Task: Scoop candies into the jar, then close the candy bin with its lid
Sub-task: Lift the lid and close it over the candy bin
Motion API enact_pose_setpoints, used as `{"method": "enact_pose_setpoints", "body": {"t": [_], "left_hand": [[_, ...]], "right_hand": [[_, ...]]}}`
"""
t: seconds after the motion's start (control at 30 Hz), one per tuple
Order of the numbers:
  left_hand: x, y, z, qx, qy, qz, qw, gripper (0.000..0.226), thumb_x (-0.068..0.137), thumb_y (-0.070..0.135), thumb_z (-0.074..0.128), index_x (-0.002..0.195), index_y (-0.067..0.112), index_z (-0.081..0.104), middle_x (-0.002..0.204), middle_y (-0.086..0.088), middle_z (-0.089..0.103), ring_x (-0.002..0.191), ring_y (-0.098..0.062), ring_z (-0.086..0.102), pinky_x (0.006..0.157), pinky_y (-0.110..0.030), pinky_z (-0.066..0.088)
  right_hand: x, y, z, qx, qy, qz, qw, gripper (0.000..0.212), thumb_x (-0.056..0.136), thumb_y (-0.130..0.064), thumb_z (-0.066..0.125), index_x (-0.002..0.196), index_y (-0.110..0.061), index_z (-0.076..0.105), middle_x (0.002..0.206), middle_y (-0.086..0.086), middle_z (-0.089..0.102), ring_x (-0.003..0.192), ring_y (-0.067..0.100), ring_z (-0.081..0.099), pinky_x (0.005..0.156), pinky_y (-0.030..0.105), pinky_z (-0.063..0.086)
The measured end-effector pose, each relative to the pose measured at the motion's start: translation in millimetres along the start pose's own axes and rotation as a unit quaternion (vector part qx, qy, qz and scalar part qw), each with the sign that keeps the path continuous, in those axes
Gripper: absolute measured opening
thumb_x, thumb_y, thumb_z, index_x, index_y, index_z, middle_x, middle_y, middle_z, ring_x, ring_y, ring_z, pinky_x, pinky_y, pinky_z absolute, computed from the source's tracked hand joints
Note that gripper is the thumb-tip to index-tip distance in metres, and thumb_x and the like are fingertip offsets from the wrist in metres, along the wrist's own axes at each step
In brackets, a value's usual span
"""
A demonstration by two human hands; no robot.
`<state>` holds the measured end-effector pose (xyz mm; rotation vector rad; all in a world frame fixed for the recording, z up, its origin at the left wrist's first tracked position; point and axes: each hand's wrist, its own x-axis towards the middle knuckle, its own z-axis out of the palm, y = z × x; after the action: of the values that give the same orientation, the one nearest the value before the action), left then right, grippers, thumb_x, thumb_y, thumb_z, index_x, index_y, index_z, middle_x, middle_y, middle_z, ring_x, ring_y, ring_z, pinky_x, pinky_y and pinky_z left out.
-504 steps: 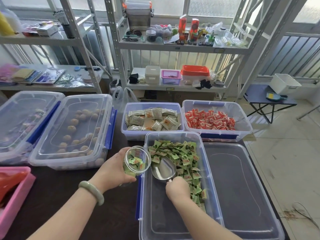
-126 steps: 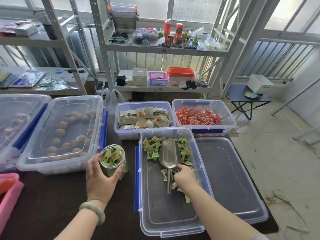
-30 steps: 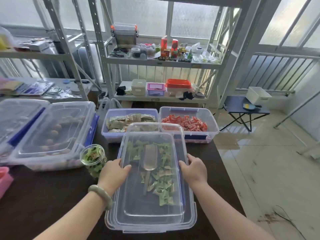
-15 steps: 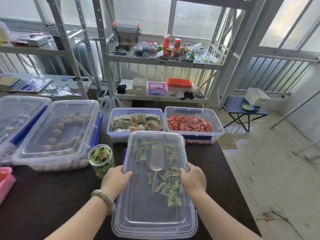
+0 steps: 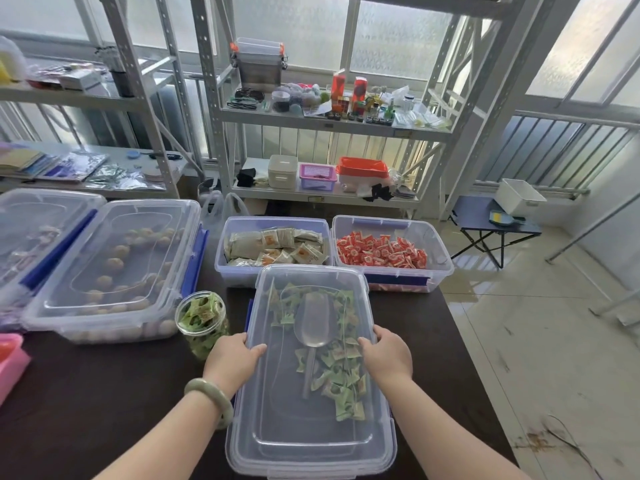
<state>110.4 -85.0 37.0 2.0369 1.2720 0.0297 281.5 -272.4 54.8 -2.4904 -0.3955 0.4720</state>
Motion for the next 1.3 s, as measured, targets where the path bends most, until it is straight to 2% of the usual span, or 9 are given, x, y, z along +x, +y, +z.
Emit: {"method": "enact_pose_setpoints", "body": {"t": [0.27, 0.37, 0.5, 0.8, 0.9, 0.97, 1.1, 1.2, 1.3], "left_hand": [[4, -9, 1, -0.209, -0.028, -0.085, 0.974, 0.069, 0.076, 0.029, 0.076, 0.133, 0.007, 0.043, 0.128, -0.015, 0.053, 0.112, -0.028, 0.051, 0.097, -0.038, 0.04], [9, -10, -1, -0.288, -0.083, -0.152, 0.942, 0.086, 0.077, 0.029, 0.075, 0.142, 0.003, 0.025, 0.145, -0.018, 0.034, 0.13, -0.033, 0.035, 0.106, -0.041, 0.03], [13, -12, 0, -0.346, -0.145, -0.196, 0.906, 0.078, 0.079, 0.028, 0.073, 0.138, -0.001, 0.032, 0.147, -0.016, 0.032, 0.135, -0.032, 0.028, 0.111, -0.044, 0.027], [17, -13, 2, -0.319, -0.1, -0.165, 0.928, 0.085, 0.075, 0.024, 0.077, 0.14, 0.001, 0.028, 0.146, -0.018, 0.034, 0.133, -0.032, 0.031, 0.108, -0.042, 0.024], [11, -10, 3, -0.3, -0.059, -0.141, 0.942, 0.073, 0.077, 0.019, 0.075, 0.136, 0.003, 0.038, 0.131, -0.015, 0.05, 0.106, -0.024, 0.048, 0.092, -0.035, 0.035], [6, -6, 4, -0.276, -0.034, -0.124, 0.953, 0.067, 0.078, 0.021, 0.074, 0.134, 0.006, 0.041, 0.114, -0.011, 0.056, 0.093, -0.02, 0.051, 0.084, -0.032, 0.039], [-2, 2, 3, -0.181, -0.015, -0.101, 0.978, 0.06, 0.082, 0.03, 0.067, 0.134, 0.011, 0.044, 0.12, -0.012, 0.059, 0.101, -0.029, 0.058, 0.089, -0.039, 0.047], [-8, 7, 1, -0.128, -0.018, -0.061, 0.99, 0.044, 0.087, 0.03, 0.06, 0.126, 0.01, 0.053, 0.113, -0.01, 0.064, 0.1, -0.029, 0.059, 0.091, -0.041, 0.047], [-8, 10, 1, -0.061, -0.031, -0.054, 0.996, 0.054, 0.092, 0.033, 0.051, 0.138, 0.007, 0.038, 0.135, -0.014, 0.051, 0.12, -0.032, 0.048, 0.1, -0.041, 0.039]], "right_hand": [[4, 8, 3, 0.087, -0.004, 0.04, 0.995, 0.056, 0.084, -0.033, 0.065, 0.134, -0.017, 0.047, 0.123, 0.008, 0.059, 0.106, 0.025, 0.058, 0.084, 0.036, 0.049], [11, 12, 4, 0.125, -0.026, 0.079, 0.989, 0.073, 0.08, -0.034, 0.07, 0.141, -0.018, 0.035, 0.135, 0.013, 0.051, 0.118, 0.029, 0.052, 0.092, 0.039, 0.046], [21, 19, -2, 0.252, -0.101, 0.171, 0.947, 0.102, 0.074, -0.035, 0.078, 0.15, -0.014, 0.013, 0.155, 0.015, 0.026, 0.138, 0.035, 0.032, 0.11, 0.048, 0.032], [32, 28, -4, 0.283, -0.168, 0.177, 0.927, 0.1, 0.074, -0.034, 0.078, 0.15, -0.012, 0.016, 0.155, 0.015, 0.027, 0.138, 0.037, 0.03, 0.112, 0.05, 0.027], [29, 24, -3, 0.279, -0.159, 0.168, 0.932, 0.081, 0.077, -0.03, 0.075, 0.144, -0.013, 0.031, 0.13, 0.011, 0.053, 0.105, 0.028, 0.056, 0.084, 0.041, 0.049], [26, 21, -3, 0.271, -0.15, 0.159, 0.938, 0.072, 0.08, -0.03, 0.073, 0.14, -0.015, 0.037, 0.108, 0.004, 0.056, 0.085, 0.019, 0.057, 0.063, 0.033, 0.047], [21, 18, 1, 0.219, -0.121, 0.111, 0.962, 0.054, 0.083, -0.031, 0.068, 0.131, -0.013, 0.05, 0.093, -0.002, 0.06, 0.087, 0.021, 0.06, 0.079, 0.038, 0.052], [16, 15, 0, 0.179, -0.109, 0.082, 0.974, 0.047, 0.085, -0.033, 0.065, 0.126, -0.013, 0.054, 0.103, 0.004, 0.065, 0.094, 0.024, 0.062, 0.088, 0.042, 0.053], [15, 13, 1, 0.139, -0.095, 0.061, 0.984, 0.05, 0.087, -0.033, 0.062, 0.131, -0.011, 0.05, 0.117, 0.008, 0.064, 0.104, 0.026, 0.061, 0.092, 0.04, 0.051]]}}
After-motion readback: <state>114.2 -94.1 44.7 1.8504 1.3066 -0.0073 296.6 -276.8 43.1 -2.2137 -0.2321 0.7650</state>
